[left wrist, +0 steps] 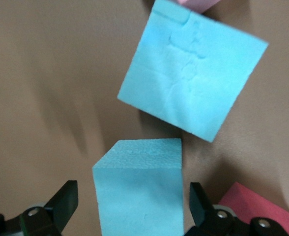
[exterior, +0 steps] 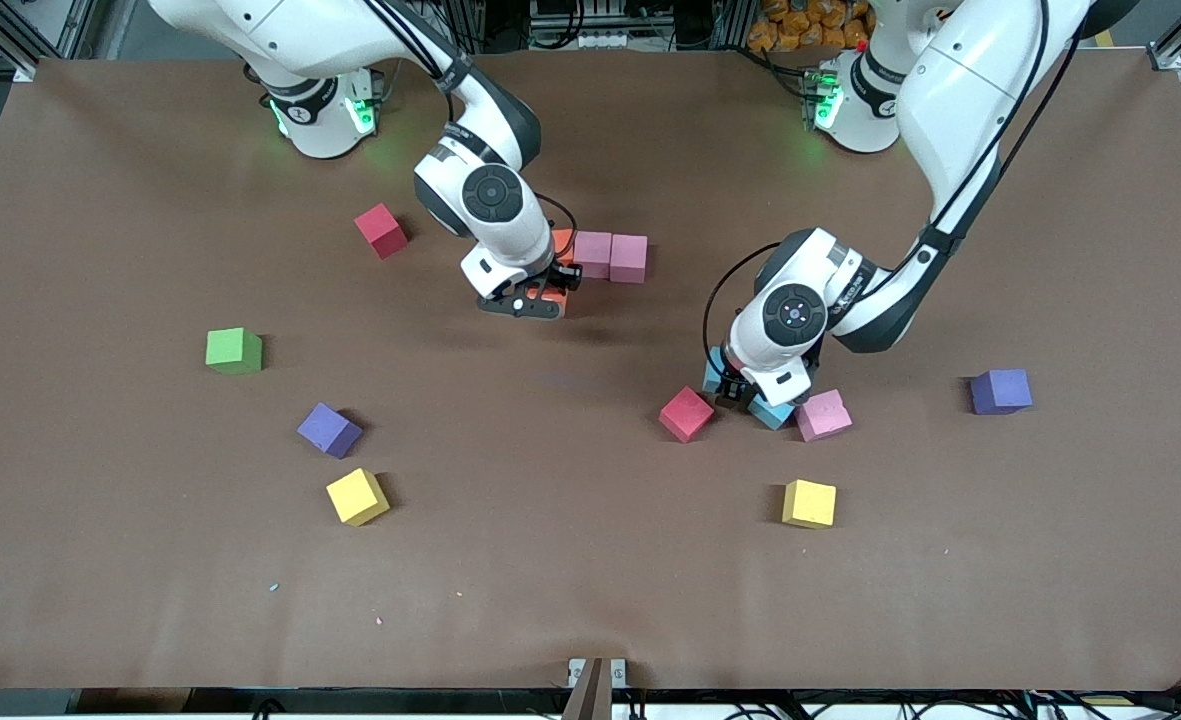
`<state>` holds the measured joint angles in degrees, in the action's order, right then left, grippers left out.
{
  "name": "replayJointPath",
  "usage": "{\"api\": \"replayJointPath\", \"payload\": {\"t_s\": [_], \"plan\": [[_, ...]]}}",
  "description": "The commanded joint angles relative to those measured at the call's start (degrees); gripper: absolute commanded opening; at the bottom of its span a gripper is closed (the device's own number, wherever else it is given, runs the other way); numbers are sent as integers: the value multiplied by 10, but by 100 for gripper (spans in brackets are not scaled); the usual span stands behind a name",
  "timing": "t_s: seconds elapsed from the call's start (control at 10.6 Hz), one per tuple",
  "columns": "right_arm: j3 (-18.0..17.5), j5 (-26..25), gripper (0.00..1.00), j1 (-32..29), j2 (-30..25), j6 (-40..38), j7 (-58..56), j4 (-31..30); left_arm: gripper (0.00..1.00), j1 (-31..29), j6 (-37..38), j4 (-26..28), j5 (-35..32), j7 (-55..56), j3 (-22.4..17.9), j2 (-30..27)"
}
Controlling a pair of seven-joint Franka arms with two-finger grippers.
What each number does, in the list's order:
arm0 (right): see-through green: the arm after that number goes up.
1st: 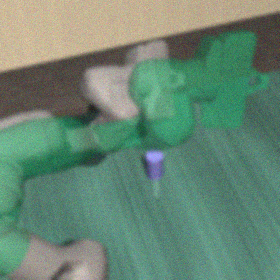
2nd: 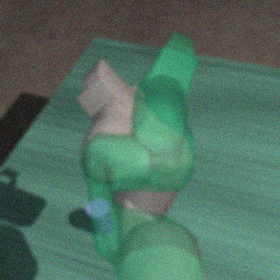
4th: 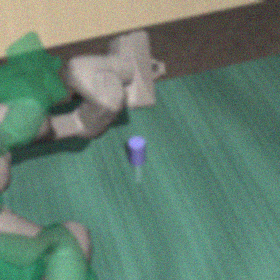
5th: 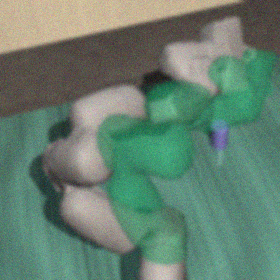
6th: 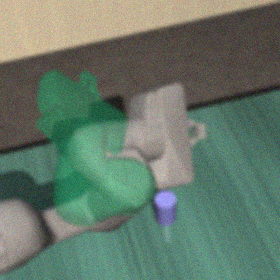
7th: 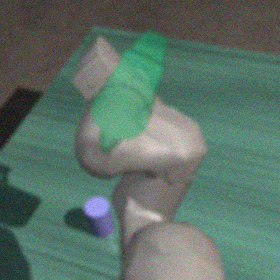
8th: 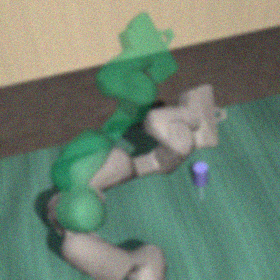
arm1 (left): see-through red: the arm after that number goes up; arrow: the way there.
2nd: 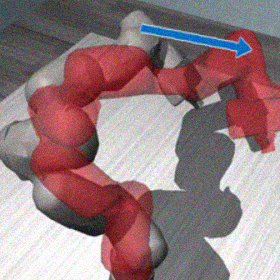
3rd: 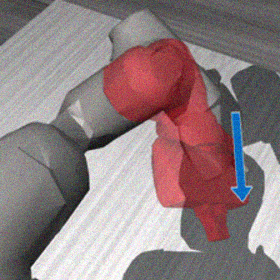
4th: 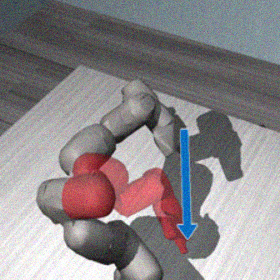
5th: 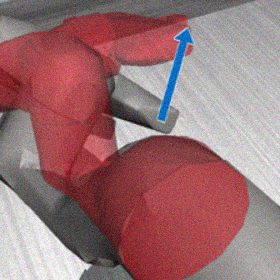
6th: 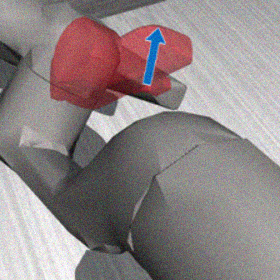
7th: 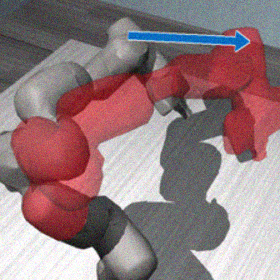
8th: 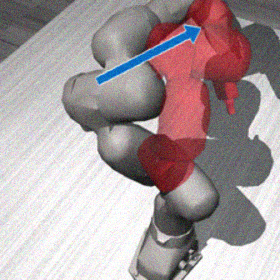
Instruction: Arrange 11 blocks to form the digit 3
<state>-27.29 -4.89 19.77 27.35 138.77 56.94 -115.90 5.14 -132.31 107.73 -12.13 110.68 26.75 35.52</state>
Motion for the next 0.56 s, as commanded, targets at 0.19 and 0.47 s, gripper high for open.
{"api": "replayJointPath", "payload": {"t_s": [0.19, 0.47], "plan": [[0, -22, 0, 6, 10, 37, 17, -5, 56, -6, -8, 2, -14, 19, 2, -2], [0, -42, 0, 10, 10, 52, 18, -24, 21, -6, -5, -5, -14, 19, 3, -5]]}}
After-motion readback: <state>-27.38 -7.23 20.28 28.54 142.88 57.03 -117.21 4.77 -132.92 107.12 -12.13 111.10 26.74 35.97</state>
